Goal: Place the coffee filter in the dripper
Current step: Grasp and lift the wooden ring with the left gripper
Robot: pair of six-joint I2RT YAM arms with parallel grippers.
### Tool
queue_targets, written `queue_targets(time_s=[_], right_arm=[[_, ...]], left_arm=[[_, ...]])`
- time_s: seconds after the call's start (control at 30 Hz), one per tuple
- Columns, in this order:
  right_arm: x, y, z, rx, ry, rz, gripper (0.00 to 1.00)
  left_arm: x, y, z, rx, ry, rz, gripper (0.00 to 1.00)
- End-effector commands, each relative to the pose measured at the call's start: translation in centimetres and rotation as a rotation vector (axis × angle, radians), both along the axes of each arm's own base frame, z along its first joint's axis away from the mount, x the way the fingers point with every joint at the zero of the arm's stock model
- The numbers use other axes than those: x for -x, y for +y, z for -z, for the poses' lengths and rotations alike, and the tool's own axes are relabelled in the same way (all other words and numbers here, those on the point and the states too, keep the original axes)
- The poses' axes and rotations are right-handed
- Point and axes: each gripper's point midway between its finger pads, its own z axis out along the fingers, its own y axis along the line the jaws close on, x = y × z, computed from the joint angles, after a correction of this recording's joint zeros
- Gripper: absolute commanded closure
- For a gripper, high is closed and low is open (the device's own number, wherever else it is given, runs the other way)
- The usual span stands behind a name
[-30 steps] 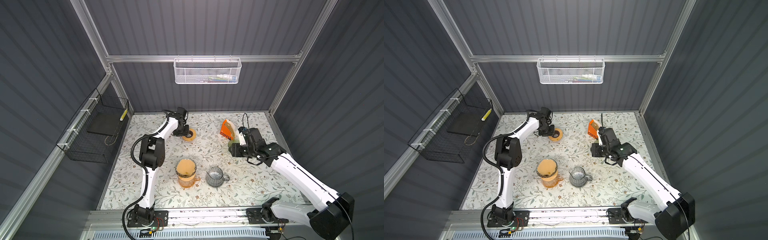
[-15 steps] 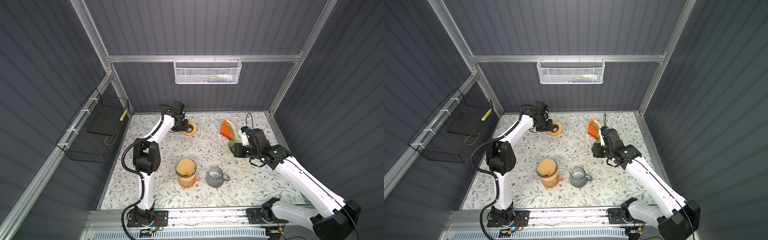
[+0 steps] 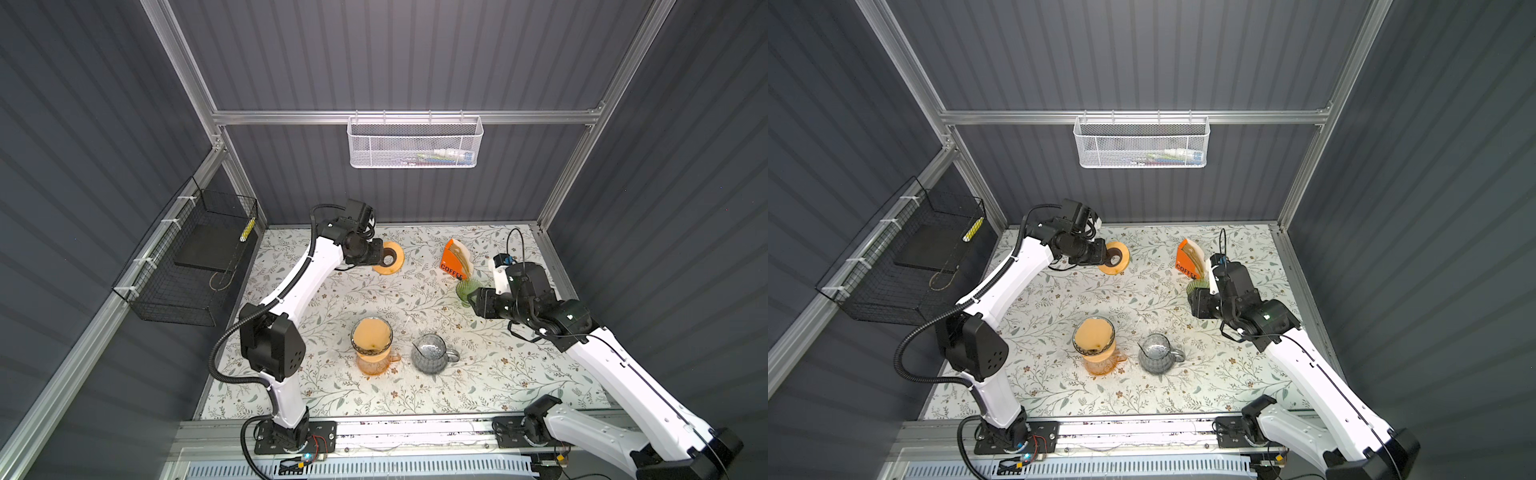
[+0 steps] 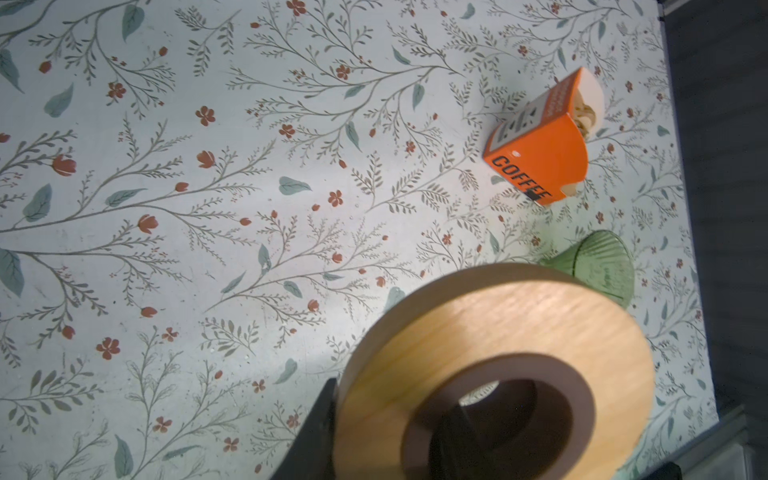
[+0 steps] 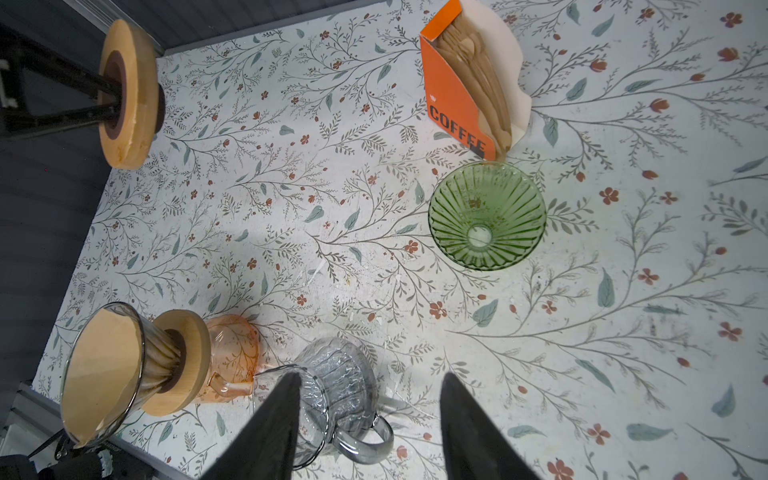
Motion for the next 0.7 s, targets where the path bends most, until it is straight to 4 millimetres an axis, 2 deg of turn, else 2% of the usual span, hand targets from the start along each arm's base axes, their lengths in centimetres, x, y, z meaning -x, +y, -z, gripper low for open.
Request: queue_targets(time_s=[0.0,0.33,0.67], right_arm=[[0.7,-0.9,0.4,0.006,0.017,0.032,0.45],[1.7,-1.7,-0.7,-0.004,-0.005,0.049,0.45],[2.3,-2.4,-1.0,-0.003,-0.019,0.070,0.44]], left_arm=[[3.0,-0.8,-0.8,0.002,0.031,0.053,0.91],[8.7,-3.7,-1.1,-0.012,0.068,0.193,0.91],[14.6,-7.1,0.1,-0.080,0.134,0.350,0.91]])
